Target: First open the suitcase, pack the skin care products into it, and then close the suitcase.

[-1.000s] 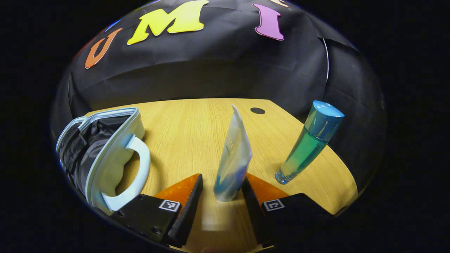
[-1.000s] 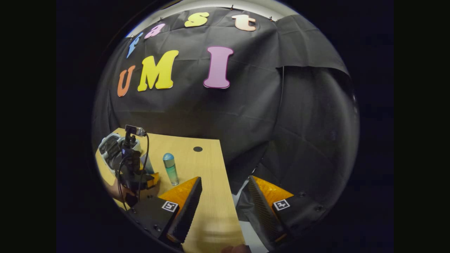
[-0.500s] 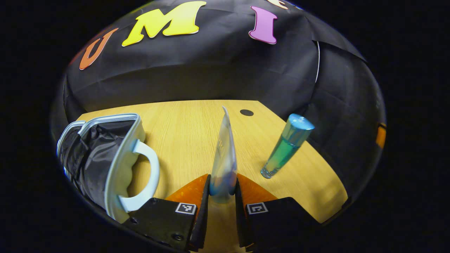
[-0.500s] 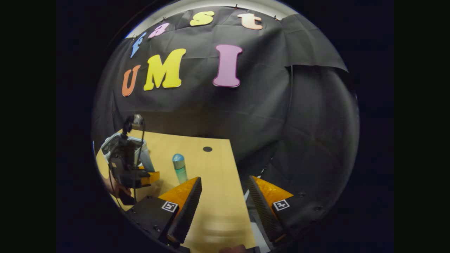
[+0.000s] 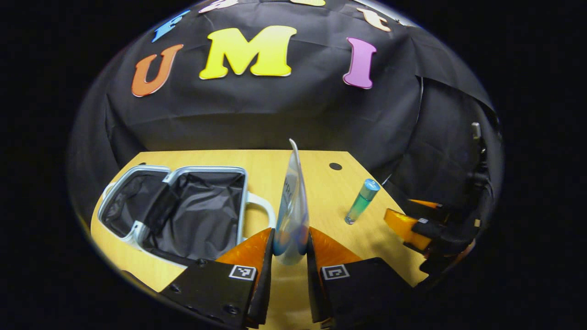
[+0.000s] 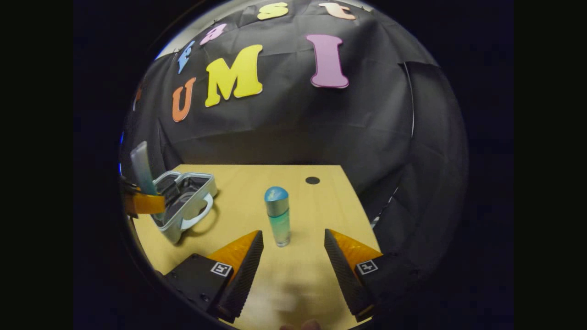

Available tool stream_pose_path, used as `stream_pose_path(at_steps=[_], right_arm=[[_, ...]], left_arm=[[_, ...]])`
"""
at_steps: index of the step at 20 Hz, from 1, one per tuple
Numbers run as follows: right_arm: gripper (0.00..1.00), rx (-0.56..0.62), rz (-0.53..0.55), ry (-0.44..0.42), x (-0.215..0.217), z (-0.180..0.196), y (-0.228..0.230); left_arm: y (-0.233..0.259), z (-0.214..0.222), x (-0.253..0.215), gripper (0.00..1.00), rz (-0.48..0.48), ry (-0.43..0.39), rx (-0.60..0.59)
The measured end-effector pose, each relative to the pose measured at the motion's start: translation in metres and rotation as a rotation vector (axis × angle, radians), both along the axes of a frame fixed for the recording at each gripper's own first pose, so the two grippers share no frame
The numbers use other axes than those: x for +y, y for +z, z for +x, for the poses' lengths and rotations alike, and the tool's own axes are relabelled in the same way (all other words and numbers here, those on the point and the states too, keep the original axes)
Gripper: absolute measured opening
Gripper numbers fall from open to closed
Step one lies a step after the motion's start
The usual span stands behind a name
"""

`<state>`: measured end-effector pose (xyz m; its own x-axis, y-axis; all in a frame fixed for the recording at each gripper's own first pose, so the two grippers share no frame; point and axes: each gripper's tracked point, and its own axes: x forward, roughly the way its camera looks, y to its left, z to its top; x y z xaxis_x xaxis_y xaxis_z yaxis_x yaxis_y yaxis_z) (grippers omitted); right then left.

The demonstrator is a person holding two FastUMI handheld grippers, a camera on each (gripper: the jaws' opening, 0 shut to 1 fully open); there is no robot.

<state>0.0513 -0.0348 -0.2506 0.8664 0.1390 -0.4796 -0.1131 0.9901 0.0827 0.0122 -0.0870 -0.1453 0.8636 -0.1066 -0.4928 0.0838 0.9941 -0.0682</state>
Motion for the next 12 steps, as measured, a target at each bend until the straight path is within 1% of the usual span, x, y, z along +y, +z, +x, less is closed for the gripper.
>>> stream_pose_path(at_steps=[4,5,6,8,11,12], right_arm=[[0.80,0.063,0.023,0.003,0.020,0.032,-0.035],[0.78,0.072,0.023,0.011,0.025,0.038,-0.039],[0.80,0.076,0.018,0.016,0.029,0.043,-0.043],[0.78,0.101,0.015,0.012,0.030,0.053,-0.055],[0.54,0.134,0.032,-0.024,0.027,0.064,-0.065],[0.54,0.139,0.034,-0.030,0.026,0.065,-0.066]], left_arm=[[0.015,-0.025,0.045,0.37,0.008,0.106,0.011],[0.016,-0.030,0.056,0.37,0.008,0.135,0.015],[0.017,-0.036,0.066,0.38,0.004,0.161,0.020],[0.018,-0.049,0.084,0.38,-0.005,0.206,0.028],[0.021,-0.060,0.112,0.38,0.010,0.258,0.029],[0.023,-0.063,0.120,0.38,0.012,0.272,0.027]])
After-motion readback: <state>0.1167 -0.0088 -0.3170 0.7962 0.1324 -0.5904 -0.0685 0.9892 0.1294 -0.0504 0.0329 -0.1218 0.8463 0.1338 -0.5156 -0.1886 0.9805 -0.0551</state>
